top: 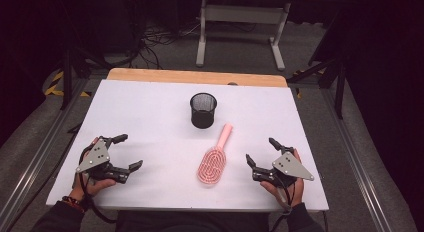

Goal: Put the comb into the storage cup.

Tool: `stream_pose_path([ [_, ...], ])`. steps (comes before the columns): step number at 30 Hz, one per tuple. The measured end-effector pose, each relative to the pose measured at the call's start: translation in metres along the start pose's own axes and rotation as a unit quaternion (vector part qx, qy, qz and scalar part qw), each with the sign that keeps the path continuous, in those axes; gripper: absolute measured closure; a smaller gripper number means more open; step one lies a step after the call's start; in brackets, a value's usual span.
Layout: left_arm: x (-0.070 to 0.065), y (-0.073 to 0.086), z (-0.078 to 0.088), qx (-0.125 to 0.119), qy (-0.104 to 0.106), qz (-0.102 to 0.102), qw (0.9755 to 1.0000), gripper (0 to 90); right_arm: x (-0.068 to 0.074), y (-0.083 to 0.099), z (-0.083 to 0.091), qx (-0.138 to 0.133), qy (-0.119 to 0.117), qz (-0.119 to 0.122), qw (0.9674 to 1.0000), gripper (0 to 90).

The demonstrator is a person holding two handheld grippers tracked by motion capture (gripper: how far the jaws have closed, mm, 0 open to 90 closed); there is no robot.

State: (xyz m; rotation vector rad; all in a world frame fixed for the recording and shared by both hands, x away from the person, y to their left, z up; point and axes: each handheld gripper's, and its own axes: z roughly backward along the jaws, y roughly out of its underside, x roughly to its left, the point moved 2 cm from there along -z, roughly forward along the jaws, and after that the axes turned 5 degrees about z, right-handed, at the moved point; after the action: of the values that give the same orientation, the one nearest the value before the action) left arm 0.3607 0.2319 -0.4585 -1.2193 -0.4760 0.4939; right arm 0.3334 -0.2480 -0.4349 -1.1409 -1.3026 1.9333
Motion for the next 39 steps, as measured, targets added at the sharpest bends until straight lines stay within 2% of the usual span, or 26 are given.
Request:
stream_pose_path([
  [12,0.0,0.003,-0.001,0.004,0.009,0.003,0.9999,4.9,-0.002,0.0,-0.003,0.006,0.003,-0.003,1.0,12.5],
  [19,-0.002,0.003,0.002,0.006,0.006,0.002,1.0,4.9,-0.004,-0.004,-0.01,0.003,0.004,-0.001,1.0,15.6],
  [20,-0.002,0.003,0.002,0.006,0.004,0.0,1.0,4.9,-0.004,-0.006,-0.015,0.009,-0.002,0.005,0.9999,20.6],
  [23,-0.002,0.003,0.003,0.008,0.002,-0.001,1.0,5.0,-0.005,-0.008,-0.019,0.01,-0.005,0.006,0.9999,24.5],
  [25,-0.001,0.004,0.003,0.009,0.002,0.001,1.0,5.2,-0.008,-0.012,-0.027,0.018,-0.021,0.003,0.9996,34.0],
  [26,-0.001,0.004,0.002,0.008,0.001,0.002,1.0,5.2,-0.01,-0.015,-0.034,0.025,-0.033,0.001,0.9992,48.8],
  [27,-0.001,0.004,0.002,0.008,0.001,0.004,1.0,5.3,-0.011,-0.017,-0.038,0.029,-0.043,0.001,0.9987,54.0],
  [28,-0.001,0.004,0.002,0.008,0.001,0.004,1.0,5.4,-0.011,-0.017,-0.038,0.029,-0.043,0.001,0.9987,54.0],
  [29,-0.001,0.004,0.001,0.011,0.002,0.003,0.9999,5.4,-0.013,-0.019,-0.043,0.034,-0.05,0.002,0.9982,59.6],
  [30,-0.002,0.004,0.001,0.012,0.002,0.003,0.9999,5.5,-0.015,-0.022,-0.056,0.05,-0.065,-0.002,0.9966,71.9],
  [31,-0.002,0.004,0.001,0.011,0.001,0.002,0.9999,5.5,-0.015,-0.022,-0.056,0.05,-0.065,-0.002,0.9966,71.9],
  [32,-0.002,0.004,0.001,0.012,0.003,0.002,0.9999,5.6,-0.015,-0.023,-0.059,0.051,-0.067,-0.003,0.9964,75.8],
  [33,-0.002,0.005,0.0,0.011,0.003,0.003,0.9999,5.6,-0.016,-0.026,-0.074,0.066,-0.083,-0.001,0.9944,84.8],
  [35,-0.001,0.005,0.0,0.013,0.002,0.004,0.9999,5.6,-0.016,-0.026,-0.079,0.07,-0.084,0.001,0.994,87.9],
  [36,-0.001,0.005,0.0,0.013,0.003,0.005,0.9999,5.6,-0.015,-0.028,-0.09,0.075,-0.095,0.004,0.9926,89.9],
  [38,0.0,0.006,0.0,0.015,0.004,0.005,0.9999,5.6,-0.014,-0.028,-0.095,0.083,-0.098,0.008,0.9917,89.9],
  [39,0.0,0.006,0.0,0.016,0.004,0.005,0.9999,5.6,-0.012,-0.03,-0.106,0.091,-0.107,0.013,0.99,89.9],
])
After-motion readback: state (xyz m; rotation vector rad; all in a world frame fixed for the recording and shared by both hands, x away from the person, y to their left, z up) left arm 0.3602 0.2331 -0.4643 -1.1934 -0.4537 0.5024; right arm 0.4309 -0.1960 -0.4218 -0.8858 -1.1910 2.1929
